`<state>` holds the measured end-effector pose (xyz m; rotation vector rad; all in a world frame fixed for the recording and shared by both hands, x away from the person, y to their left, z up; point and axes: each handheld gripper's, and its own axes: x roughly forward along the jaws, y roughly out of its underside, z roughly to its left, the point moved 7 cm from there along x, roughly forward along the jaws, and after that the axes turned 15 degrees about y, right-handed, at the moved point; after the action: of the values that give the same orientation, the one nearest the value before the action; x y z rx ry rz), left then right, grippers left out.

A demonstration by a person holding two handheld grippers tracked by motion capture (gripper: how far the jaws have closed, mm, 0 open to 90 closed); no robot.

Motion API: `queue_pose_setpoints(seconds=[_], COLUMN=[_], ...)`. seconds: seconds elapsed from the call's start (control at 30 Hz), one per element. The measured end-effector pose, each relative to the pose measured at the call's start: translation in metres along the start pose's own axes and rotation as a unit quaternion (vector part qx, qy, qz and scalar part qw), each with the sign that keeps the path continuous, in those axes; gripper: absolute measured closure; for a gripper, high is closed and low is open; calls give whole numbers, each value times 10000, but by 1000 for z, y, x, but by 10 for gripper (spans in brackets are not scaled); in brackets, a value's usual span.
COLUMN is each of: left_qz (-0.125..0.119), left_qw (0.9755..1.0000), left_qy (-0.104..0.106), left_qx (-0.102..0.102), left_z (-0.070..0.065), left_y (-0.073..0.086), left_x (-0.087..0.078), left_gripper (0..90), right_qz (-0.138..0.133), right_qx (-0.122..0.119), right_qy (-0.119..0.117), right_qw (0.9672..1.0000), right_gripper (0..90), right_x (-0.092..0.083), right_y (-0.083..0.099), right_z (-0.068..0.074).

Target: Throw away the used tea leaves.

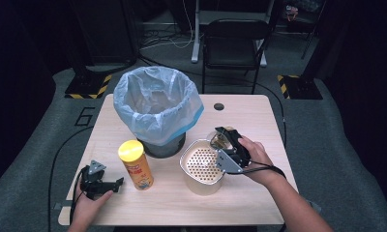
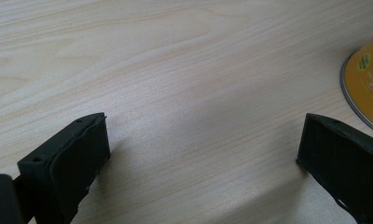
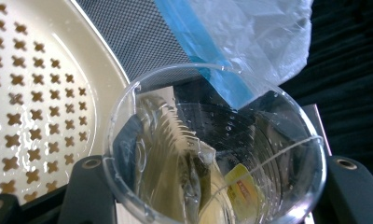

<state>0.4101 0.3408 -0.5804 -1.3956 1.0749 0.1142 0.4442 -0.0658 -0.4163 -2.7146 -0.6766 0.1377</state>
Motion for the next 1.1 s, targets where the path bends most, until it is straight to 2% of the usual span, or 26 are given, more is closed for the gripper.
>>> queue_pose_setpoints(seconds=[0.07,0.1,0.17,0.23,0.27,0.3,0.4,0.5,0.6,0.67,0.7,0.73,0.77,0.8,0.83,0.87,0.9,0.93,0.97,1.0,1.03,1.1], left_qz=[57,-14,19,-2,46,-19,43,0,38,-22,48,35,20,41,18,66,-13,57,43,61,38,27], left_qw=[10000,10000,10000,10000,10000,10000,10000,10000,10000,10000,10000,10000,10000,10000,10000,10000,10000,10000,10000,10000,10000,10000], left_qy=[22,0,4,0,20,-1,18,1,15,-1,21,14,5,19,4,28,1,24,18,25,16,5], left_qx=[-5,-1,-3,-3,-6,0,-6,-2,-1,-2,-6,-6,-4,-8,-3,-6,0,-8,-7,-7,-5,1], left_z=[0,0,0,0,0,0,0,0,0,0,0,0,0,0,0,0,0,0,0,0,0,0], left_y=[0,0,0,0,0,0,0,0,0,0,0,0,0,0,0,0,0,0,0,0,0,0], left_x=[-1,0,0,0,-1,0,-1,0,-1,0,-1,0,0,-1,0,-1,0,-1,-1,-1,-1,0], left_gripper=[20,20,20,21,20,20,20,20,20,20,20,20,20,20,20,20,20,20,20,20,21,20], right_qz=[-13,-29,-45,-53,-64,-29,-40,-10,-22,-26,-18,-41,-95,-125,-162,-245,-375,-405,-430,-320,-344,-419], right_qx=[-226,-320,-446,-714,-804,-872,-1264,-1480,-1830,-2202,-2400,-2669,-2966,-3117,-3297,-3632,-4016,-4204,-4434,-3491,-4601,-4694], right_qy=[28,4,-20,-39,-45,-29,-9,-52,-36,21,41,77,127,123,164,111,78,255,324,387,125,118], right_qw=[9997,9995,9990,9974,9967,9962,9920,9890,9831,9755,9708,9637,9549,9500,9438,9313,9150,9061,8947,9357,8871,8819], right_gripper=[382,382,383,384,384,383,384,385,385,386,386,386,386,386,385,385,385,385,385,385,385,384], right_x=[0,0,0,0,0,0,2,3,3,3,3,3,3,3,2,2,3,2,2,0,0,1], right_y=[-2,-3,-5,-6,-7,-7,-7,-6,-6,-6,-6,-6,-7,-8,-9,-11,-14,-14,-14,-7,-11,-14], right_z=[2,3,4,6,6,8,7,9,10,11,12,13,13,14,15,17,15,15,15,30,17,15])
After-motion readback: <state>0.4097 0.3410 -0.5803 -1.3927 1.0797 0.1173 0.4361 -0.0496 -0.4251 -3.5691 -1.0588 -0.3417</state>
